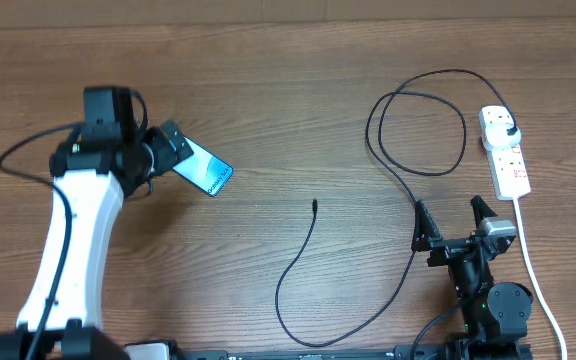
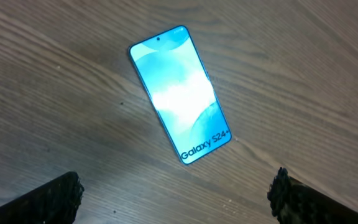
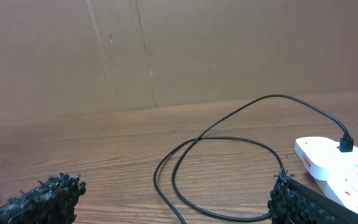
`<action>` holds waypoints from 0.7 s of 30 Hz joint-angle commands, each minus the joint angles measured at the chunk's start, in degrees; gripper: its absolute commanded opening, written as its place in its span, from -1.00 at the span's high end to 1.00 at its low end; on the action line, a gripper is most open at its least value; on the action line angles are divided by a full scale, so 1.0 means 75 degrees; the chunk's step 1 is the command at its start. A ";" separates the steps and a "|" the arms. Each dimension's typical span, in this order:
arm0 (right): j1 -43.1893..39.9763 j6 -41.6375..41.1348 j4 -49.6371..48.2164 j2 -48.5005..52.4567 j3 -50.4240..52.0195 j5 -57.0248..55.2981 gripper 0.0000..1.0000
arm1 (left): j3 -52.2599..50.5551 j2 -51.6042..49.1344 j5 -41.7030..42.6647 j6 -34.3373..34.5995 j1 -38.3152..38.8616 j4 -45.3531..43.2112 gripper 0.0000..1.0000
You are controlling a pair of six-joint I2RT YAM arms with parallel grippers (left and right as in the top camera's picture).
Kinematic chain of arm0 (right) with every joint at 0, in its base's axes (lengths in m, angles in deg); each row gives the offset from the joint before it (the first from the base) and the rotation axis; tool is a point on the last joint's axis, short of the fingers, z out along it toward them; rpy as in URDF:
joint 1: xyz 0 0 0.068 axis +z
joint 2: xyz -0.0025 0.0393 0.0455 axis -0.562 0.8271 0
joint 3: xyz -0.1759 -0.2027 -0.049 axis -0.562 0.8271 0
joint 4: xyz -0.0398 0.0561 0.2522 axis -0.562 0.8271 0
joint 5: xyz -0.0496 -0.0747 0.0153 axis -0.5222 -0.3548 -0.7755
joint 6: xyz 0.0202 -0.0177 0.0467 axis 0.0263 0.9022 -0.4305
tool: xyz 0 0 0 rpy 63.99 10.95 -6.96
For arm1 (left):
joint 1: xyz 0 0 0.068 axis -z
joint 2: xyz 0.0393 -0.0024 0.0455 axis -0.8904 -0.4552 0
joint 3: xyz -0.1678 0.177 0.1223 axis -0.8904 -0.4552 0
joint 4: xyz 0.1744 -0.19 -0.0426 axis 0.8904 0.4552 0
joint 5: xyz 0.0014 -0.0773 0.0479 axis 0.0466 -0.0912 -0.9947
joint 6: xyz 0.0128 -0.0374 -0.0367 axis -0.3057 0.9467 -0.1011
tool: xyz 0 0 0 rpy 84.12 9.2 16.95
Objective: Plug charger to phone and switch on socket
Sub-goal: 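Move the left gripper over the Galaxy S24+ phone and lower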
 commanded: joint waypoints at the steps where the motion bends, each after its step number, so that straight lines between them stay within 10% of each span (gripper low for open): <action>1: 0.0003 -0.0055 -0.0038 -0.0061 0.0082 -0.0070 -1.00 | 0.1239 -0.1014 -0.0248 0.0650 0.0300 0.0734 -1.00; 21: 0.0003 -0.0055 -0.0038 -0.0061 0.0082 -0.0070 -1.00 | 0.1929 -0.3958 -0.0469 0.2530 0.0697 0.0557 -1.00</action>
